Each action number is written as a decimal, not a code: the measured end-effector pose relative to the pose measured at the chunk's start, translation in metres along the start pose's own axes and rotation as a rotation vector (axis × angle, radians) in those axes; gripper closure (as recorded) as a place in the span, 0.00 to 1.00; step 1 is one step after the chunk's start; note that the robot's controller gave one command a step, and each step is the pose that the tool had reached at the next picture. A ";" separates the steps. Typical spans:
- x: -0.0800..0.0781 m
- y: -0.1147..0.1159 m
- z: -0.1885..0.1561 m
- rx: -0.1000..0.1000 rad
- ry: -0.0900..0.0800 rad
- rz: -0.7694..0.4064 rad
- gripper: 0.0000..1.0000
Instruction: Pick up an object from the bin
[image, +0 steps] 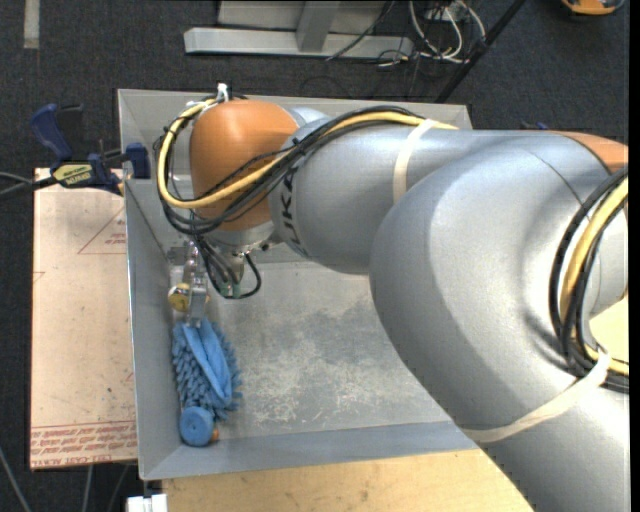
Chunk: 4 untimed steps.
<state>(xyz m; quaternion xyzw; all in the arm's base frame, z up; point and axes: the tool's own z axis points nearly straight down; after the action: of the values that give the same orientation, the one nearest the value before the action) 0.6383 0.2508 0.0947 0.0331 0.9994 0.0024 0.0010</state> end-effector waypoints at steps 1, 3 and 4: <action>-0.001 0.001 -0.023 -0.002 -0.005 0.000 1.00; -0.003 0.002 -0.053 -0.006 -0.011 0.000 1.00; -0.002 0.001 -0.059 -0.005 -0.009 0.000 1.00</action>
Offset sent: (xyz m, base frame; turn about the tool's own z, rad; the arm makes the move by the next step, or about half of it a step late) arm -0.0002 0.0000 0.0528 0.0000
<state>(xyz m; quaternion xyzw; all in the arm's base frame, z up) 0.6408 0.2519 0.1538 0.0329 0.9994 0.0048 0.0057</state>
